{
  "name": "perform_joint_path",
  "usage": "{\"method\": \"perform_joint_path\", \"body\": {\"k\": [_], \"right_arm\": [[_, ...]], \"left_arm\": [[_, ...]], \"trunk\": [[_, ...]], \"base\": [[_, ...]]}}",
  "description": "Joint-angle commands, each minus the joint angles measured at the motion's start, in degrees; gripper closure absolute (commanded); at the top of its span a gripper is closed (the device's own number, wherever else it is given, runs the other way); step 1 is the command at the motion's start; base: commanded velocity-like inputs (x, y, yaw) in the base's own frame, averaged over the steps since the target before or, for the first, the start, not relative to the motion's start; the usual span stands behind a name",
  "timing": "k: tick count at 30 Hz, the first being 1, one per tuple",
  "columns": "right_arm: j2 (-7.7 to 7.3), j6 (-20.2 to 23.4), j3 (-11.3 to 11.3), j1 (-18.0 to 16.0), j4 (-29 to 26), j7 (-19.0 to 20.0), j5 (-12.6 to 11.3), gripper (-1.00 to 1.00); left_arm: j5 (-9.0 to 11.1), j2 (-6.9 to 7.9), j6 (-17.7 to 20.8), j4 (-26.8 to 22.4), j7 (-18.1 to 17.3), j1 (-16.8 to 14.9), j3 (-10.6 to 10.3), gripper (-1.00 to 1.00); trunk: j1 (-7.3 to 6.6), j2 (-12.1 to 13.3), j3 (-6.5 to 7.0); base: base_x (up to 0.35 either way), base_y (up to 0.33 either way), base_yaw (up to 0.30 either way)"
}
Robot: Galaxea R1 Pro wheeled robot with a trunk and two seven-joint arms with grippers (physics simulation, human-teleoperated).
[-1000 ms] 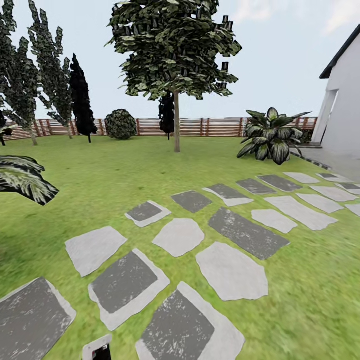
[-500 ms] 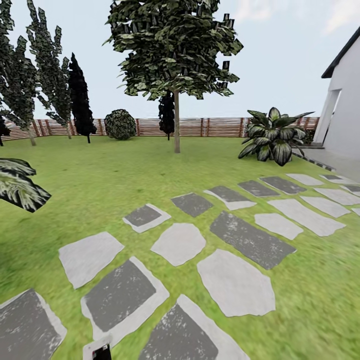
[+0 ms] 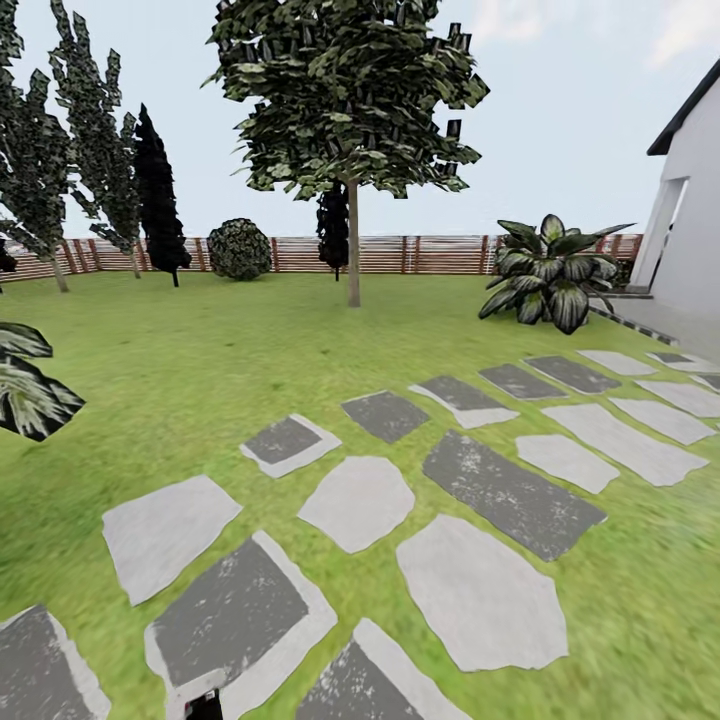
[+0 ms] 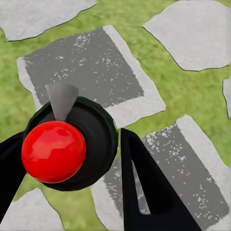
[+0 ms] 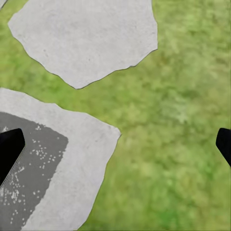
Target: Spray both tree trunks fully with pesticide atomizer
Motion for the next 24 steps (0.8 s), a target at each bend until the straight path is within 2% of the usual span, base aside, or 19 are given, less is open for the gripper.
{"method": "perform_joint_path", "body": {"k": [1, 24], "right_arm": [[0.01, -0.22, -0.21, -0.03, 0.08, 0.26, -0.28, -1.00], [0.01, -0.22, -0.21, -0.03, 0.08, 0.26, -0.25, -1.00]], "left_arm": [[0.36, 0.08, -0.27, 0.00, 0.43, -0.02, -0.49, 1.00], [0.40, 0.08, -0.31, -0.06, 0.43, -0.03, -0.48, 1.00]], "trunk": [[0.05, -0.03, -0.01], [0.05, -0.03, -0.01]], "base": [[0.334, 0.000, 0.000], [0.334, 0.000, 0.000]]}}
